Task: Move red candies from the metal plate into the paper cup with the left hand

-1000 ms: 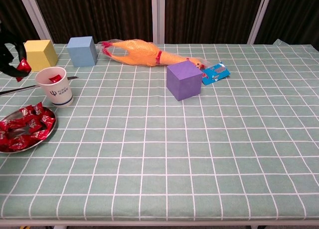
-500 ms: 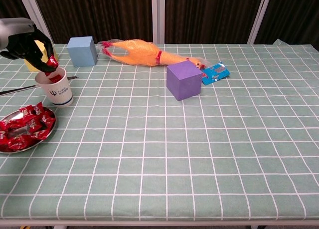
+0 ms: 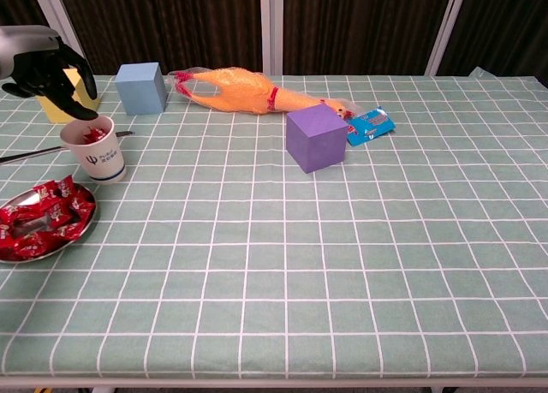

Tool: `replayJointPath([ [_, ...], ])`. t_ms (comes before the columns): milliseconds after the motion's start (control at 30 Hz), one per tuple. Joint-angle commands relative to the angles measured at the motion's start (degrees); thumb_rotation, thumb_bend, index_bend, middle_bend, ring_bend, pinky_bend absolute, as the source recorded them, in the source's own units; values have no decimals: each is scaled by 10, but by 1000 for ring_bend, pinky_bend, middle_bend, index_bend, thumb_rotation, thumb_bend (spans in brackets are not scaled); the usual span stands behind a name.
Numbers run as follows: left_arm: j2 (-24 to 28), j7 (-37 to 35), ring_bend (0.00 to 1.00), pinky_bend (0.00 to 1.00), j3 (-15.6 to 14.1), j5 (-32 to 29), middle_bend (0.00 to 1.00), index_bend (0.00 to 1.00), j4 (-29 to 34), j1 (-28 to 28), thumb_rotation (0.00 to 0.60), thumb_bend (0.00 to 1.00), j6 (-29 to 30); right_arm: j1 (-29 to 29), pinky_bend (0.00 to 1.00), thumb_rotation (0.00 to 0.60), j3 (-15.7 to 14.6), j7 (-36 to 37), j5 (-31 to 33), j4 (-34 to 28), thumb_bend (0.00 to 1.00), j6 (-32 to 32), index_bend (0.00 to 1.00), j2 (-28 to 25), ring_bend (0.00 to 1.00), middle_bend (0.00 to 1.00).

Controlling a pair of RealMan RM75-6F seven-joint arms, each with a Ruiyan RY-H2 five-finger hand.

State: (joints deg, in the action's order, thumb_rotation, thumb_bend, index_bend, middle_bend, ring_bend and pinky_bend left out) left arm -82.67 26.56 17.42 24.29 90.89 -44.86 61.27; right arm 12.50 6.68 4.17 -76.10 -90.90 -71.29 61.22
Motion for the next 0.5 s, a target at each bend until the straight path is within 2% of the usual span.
replayJointPath([
  [33,15,-4,1000,1000,-1,7,1000,565,24,9,600,232,13,0,0,512,0,0,-1,0,0,-1,0,0,0,0],
  [133,40,-13,1000,1000,-17,37,1000,565,74,38,600,227,56,-1,0,513,0,3,-2,1,0,-3,0,-1,0,0],
  [233,57,-21,1000,1000,-49,62,1000,565,115,72,600,225,85,0,0,513,-1,4,-4,3,0,0,0,0,0,0],
  [367,70,-30,1000,1000,-89,73,1000,565,138,104,600,223,78,3,0,512,-2,5,-8,2,0,3,0,2,0,0],
  [500,85,-30,1000,1000,-111,73,1000,565,138,116,600,222,55,3,0,513,-3,4,-9,1,0,2,0,2,0,0],
])
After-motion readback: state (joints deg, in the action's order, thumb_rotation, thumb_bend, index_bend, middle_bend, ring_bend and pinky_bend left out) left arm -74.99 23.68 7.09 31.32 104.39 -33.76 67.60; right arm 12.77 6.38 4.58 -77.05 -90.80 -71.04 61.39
